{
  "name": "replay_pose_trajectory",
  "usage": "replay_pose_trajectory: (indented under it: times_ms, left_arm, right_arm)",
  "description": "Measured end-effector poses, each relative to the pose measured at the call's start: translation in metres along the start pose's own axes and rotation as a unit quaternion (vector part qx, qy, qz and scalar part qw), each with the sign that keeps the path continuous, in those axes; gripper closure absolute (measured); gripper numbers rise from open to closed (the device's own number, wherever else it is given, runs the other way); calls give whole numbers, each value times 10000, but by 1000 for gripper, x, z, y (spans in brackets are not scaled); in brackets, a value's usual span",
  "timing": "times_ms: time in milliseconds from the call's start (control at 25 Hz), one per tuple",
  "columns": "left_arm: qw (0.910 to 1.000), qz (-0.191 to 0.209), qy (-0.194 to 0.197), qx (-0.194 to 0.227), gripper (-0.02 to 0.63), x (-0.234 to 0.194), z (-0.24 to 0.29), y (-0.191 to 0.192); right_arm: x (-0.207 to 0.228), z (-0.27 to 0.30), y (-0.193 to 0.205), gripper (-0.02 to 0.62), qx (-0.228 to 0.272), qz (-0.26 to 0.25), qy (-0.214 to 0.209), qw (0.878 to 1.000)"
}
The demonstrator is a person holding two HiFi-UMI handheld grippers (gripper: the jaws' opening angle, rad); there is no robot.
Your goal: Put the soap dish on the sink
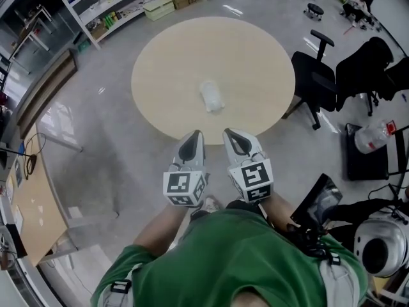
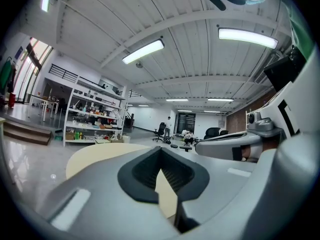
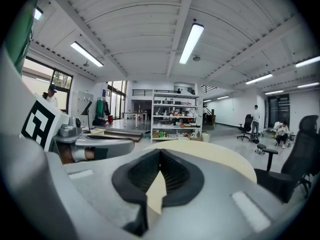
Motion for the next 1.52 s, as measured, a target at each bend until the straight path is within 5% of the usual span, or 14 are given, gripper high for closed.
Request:
replay_pose_trajectory:
  times_ms: [600,1520]
  left_arm:
    - [9989,35,-419,218,600,69,-38,-4]
    - [9984,-43,-479,295,600,65,-47,-8]
  right_arm:
    - [13,-73,7,592,227,-27,-397,9990]
    - [5,-75,3,593,235,-124,-461,9986]
Point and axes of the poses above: the fingertips, and each gripper's own axes: z forward along the fingers, x to its right, y out of its underside, the point moved 5 cm from there along -z, backward along the fingers, and after that the axes turned 14 degrees about -y, right-handed, at the moved point
